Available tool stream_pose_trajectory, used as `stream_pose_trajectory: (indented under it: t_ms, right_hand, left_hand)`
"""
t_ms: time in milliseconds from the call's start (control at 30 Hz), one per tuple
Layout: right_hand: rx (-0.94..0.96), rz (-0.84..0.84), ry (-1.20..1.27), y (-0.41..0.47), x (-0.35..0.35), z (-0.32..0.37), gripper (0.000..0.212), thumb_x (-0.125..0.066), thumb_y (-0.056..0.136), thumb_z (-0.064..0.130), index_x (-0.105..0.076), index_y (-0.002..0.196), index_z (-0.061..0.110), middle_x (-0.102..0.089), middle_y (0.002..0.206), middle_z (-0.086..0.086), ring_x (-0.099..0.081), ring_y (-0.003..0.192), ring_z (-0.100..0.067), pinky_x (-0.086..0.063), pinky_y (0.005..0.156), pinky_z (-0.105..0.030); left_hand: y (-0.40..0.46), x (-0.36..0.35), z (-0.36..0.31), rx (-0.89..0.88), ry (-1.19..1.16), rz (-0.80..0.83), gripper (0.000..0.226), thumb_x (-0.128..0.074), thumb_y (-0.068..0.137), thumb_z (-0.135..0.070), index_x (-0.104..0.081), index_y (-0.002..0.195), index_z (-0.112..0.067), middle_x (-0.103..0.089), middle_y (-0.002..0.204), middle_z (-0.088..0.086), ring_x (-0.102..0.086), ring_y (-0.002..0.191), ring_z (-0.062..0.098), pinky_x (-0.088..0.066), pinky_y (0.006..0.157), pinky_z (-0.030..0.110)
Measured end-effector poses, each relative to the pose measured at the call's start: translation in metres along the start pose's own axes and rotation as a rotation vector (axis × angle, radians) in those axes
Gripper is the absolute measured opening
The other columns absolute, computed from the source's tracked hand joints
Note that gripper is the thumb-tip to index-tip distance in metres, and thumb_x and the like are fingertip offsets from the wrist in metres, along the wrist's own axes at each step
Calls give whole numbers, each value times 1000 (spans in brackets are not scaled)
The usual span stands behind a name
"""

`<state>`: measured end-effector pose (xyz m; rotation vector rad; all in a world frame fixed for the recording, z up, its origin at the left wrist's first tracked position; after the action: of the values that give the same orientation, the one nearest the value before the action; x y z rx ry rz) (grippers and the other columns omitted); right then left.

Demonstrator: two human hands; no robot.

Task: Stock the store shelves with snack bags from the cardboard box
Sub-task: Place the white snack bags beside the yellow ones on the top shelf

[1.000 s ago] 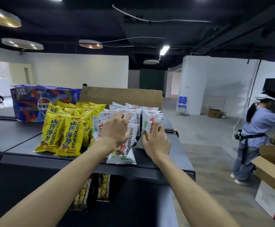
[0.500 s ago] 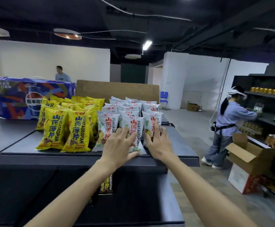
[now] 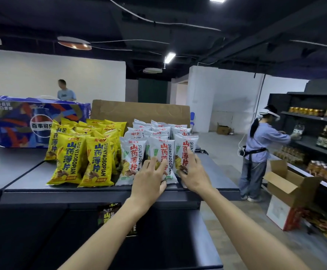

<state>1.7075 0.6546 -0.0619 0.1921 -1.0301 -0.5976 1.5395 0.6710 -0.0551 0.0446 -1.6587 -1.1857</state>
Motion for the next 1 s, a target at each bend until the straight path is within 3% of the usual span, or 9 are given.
stream_pose_trajectory:
  t_ms: [200,367,467,533,600,700,833,1000]
  right_hand:
    - [0,-57,88,-3,12,2,88,-72,83,36,-16,150,36,-38,141,-3,-49,122,-24,-50,96,-46]
    - [35,-135,119,-7,15,11,66,-61,89,41,-28,147,34,-36,145,-3,-42,131,-26,-45,101,-49]
    - [52,-94,56,-8,4,23,67,-46,89,65,-18,147,48,-5,163,-3,-14,147,-34,-28,112,-60]
    - [12,19,34,-8,-12,27,88,-46,78,82,-2,148,54,23,161,-2,4,150,-35,-16,115,-63]
    - [-33,82,6,-6,-21,29,103,-48,70,87,8,149,52,36,156,-4,15,148,-35,-8,114,-64]
    - [13,117,4,2,-24,33,107,-52,71,85,11,150,50,34,157,-3,20,148,-30,-1,118,-60]
    - [61,105,17,9,-26,31,102,-53,71,85,7,148,55,31,159,1,20,149,-26,-1,118,-57]
    - [53,111,27,8,-29,26,101,-49,69,88,6,148,57,32,158,4,21,148,-25,-2,119,-58]
  left_hand:
    - [-6,4,9,-8,-36,-13,65,-77,72,-37,-52,130,-23,-53,122,3,-58,102,22,-56,67,29]
    - [-11,14,19,67,-35,-62,79,-73,70,-53,-41,136,-24,-44,129,6,-45,120,28,-48,94,38]
    - [-11,13,43,336,-124,11,112,-68,62,-73,-17,150,-24,-17,148,16,-18,139,35,-30,113,46]
    - [-10,4,56,514,-236,157,132,-69,57,-79,6,153,-26,7,155,18,-1,144,40,-20,116,50]
    - [-7,-7,62,596,-392,252,142,-77,54,-72,17,151,-30,15,156,21,-1,145,41,-20,115,53]
    - [2,-16,64,539,-529,256,145,-85,53,-60,20,149,-32,4,155,18,-10,144,39,-22,115,54]
    - [8,-23,67,458,-586,220,145,-87,53,-54,19,149,-32,-1,154,14,-4,145,33,-17,117,54]
    - [5,-22,69,443,-626,160,146,-87,49,-60,13,151,-34,6,158,10,6,147,29,-12,117,52]
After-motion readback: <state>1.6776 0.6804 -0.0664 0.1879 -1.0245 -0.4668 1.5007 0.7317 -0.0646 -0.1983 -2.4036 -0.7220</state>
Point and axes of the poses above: each hand's wrist, its own y-axis towards the middle knuckle, its own x-axis out of the back of the hand, z = x × y, the point moved 6 cm from there along y, towards the middle knuckle
